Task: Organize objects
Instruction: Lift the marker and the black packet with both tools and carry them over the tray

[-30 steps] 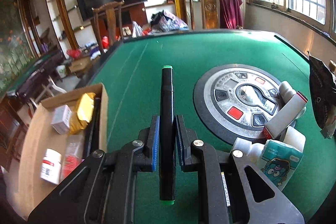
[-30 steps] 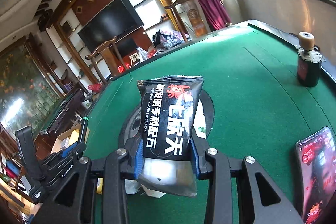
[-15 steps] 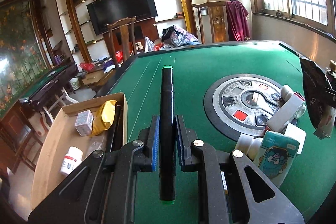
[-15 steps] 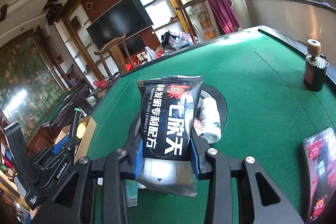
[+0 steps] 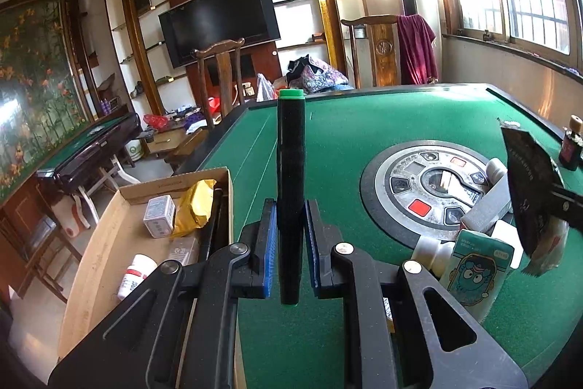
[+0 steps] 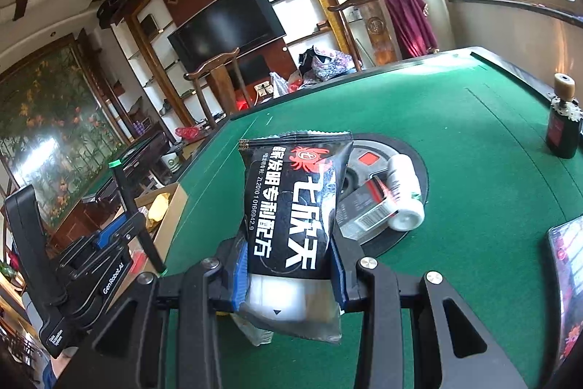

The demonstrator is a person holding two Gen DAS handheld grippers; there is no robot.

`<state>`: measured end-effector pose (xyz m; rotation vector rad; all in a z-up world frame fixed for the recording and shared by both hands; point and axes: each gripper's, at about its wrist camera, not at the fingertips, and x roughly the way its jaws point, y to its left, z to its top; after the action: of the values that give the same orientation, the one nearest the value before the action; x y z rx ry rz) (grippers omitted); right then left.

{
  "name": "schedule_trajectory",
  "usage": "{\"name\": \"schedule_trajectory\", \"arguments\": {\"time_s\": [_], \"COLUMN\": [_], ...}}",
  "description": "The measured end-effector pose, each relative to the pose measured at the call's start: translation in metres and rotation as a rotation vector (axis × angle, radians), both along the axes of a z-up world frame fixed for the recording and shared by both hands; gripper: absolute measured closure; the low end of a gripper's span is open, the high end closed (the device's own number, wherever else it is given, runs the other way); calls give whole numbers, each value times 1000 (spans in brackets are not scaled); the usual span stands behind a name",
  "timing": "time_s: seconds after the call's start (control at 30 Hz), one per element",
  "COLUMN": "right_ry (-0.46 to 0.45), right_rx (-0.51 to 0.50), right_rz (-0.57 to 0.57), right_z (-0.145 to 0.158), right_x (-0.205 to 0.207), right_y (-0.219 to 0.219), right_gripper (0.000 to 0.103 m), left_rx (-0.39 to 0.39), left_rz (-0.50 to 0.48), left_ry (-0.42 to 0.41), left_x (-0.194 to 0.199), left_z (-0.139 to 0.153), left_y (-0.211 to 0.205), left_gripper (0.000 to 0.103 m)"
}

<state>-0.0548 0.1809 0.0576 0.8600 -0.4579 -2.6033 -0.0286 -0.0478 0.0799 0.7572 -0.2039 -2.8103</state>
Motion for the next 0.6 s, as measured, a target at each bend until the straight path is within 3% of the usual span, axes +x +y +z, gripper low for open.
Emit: {"name": "schedule_trajectory", "arguments": {"time_s": [0.6], "right_ry": [6], "right_rx": [16], "right_rz": [57], "right_z": [-3], "right_x": [12], "right_y": [-32], "right_gripper": [67], "left_rx": [4], "left_rz": [17], "left_ry": [59], "left_x": [13], "left_z": [10], "left_y": [-6], "left_gripper": [88]}}
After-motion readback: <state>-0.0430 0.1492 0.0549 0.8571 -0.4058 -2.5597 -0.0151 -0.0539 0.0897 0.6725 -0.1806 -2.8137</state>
